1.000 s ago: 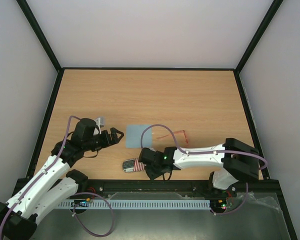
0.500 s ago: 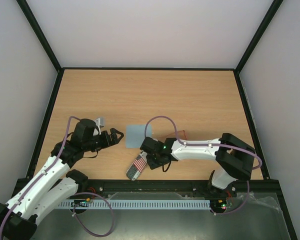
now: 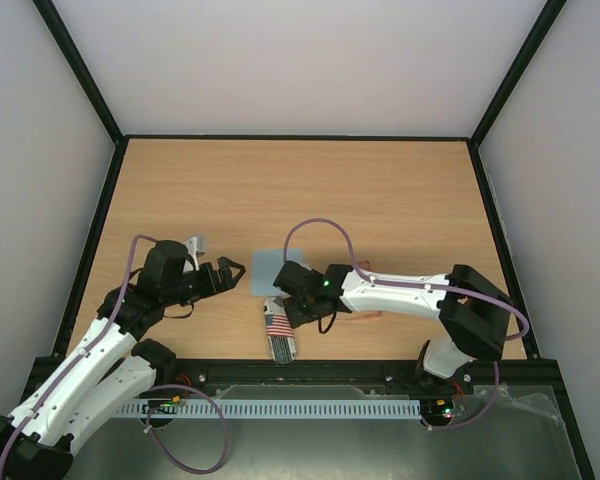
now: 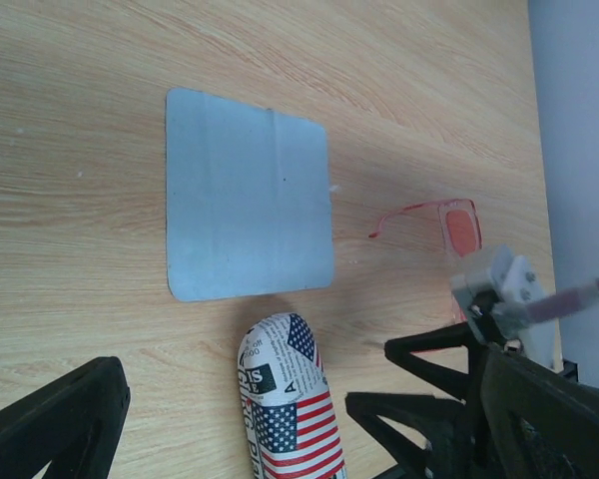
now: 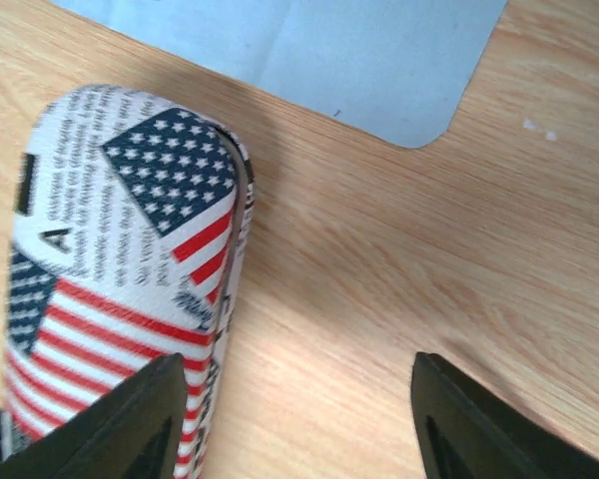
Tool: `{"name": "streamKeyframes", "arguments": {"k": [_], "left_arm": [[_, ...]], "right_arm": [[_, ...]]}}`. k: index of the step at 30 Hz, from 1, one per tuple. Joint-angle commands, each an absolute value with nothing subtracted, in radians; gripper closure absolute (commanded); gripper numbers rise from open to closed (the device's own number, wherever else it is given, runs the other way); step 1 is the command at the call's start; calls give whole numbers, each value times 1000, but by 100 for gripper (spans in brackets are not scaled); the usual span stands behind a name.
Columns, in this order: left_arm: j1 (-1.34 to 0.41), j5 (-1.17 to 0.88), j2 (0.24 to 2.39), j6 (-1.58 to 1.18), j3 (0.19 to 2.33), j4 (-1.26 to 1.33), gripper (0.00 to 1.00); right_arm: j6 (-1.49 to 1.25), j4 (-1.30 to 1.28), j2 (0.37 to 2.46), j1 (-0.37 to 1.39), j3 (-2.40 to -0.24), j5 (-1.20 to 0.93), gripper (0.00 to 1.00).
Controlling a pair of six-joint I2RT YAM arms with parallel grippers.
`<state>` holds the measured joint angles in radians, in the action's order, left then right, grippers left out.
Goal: Organize the sunglasses
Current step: Adjust the sunglasses case at the center of the board, then pick up the sunglasses case from the center of the board.
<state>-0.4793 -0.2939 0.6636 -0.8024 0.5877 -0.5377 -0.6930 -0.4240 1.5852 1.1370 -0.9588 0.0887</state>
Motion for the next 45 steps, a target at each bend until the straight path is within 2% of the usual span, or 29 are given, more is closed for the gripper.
{"name": "streamKeyframes", "arguments": {"k": [1,8,11,24,45], "left_arm": [[-483,-260,634,-795,595,-559,0],[-480,-219,589,-792,625,-601,1],[-479,-208,570,-790,630,-622,0],[-473,-198,520,-787,635,-669,0],[-472,-201,518,-781,634,-675,1]], "right_arm": [[-741,-546,1549,1184,-1040,102,33],[-735,-601,1668,1282,-1148,150,18],[-731,-602,1702,1287,-1157,156,16],[-734,-581,1796,1289,-1174,149,15],[-744,-654,1776,1297,-1203,236,16]]}}
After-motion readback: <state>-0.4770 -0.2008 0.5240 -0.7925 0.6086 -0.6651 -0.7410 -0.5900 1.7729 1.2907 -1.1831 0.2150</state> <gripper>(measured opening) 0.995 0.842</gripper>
